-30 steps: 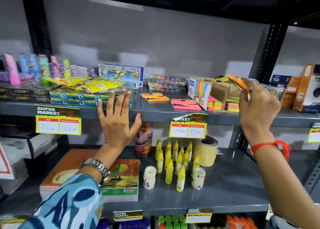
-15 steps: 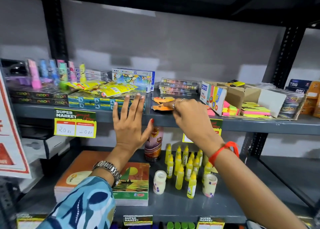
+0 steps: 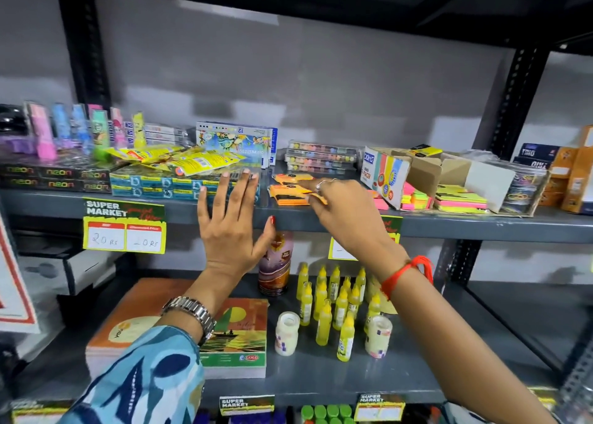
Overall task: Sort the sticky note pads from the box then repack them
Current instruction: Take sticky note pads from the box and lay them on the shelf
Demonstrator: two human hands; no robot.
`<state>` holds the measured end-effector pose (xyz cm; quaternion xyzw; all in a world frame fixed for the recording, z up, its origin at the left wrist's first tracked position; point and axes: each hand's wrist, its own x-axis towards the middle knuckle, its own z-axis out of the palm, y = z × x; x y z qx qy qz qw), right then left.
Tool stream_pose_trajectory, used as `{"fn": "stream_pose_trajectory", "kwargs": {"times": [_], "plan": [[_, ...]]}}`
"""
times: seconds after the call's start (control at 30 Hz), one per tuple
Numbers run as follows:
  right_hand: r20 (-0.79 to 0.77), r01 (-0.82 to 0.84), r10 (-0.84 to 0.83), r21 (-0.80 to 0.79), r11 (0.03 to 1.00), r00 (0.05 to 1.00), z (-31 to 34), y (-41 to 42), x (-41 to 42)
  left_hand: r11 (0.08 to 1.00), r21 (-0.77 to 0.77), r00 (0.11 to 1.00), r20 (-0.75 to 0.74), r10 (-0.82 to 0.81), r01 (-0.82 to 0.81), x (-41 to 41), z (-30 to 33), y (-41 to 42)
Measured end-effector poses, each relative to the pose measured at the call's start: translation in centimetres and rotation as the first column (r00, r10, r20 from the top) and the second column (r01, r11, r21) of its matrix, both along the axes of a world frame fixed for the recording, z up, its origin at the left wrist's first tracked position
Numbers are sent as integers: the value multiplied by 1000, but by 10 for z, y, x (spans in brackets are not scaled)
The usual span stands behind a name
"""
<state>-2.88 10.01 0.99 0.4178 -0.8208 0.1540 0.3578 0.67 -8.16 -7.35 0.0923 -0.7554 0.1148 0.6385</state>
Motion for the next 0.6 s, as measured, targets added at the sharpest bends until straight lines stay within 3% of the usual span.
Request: {"fn": "stream_pose_trajectory", "kwargs": {"times": [0.13,0.23,0.3,0.4,0.6], "plan": [[-35,66,-77,-250,966,996,3,42,-6,1000,12,1000,8,-7,7,1,0,2],[-21,184,-220,-472,862,975,0,81,-18,1000,18,1000,23,-2,2,2,1,3],[27,305,-341,-520,798,940,-3,103,-29,1000,30,1000,26,-7,6,3,1,4],[142,489,-477,-420,764,867,-2,128,-46,999,45,999,31,-8,7,4,2,6],[88,550,-545,-44,834,834,-2,141,-63,999,50,998,58,-1,-2,7,2,7]]}}
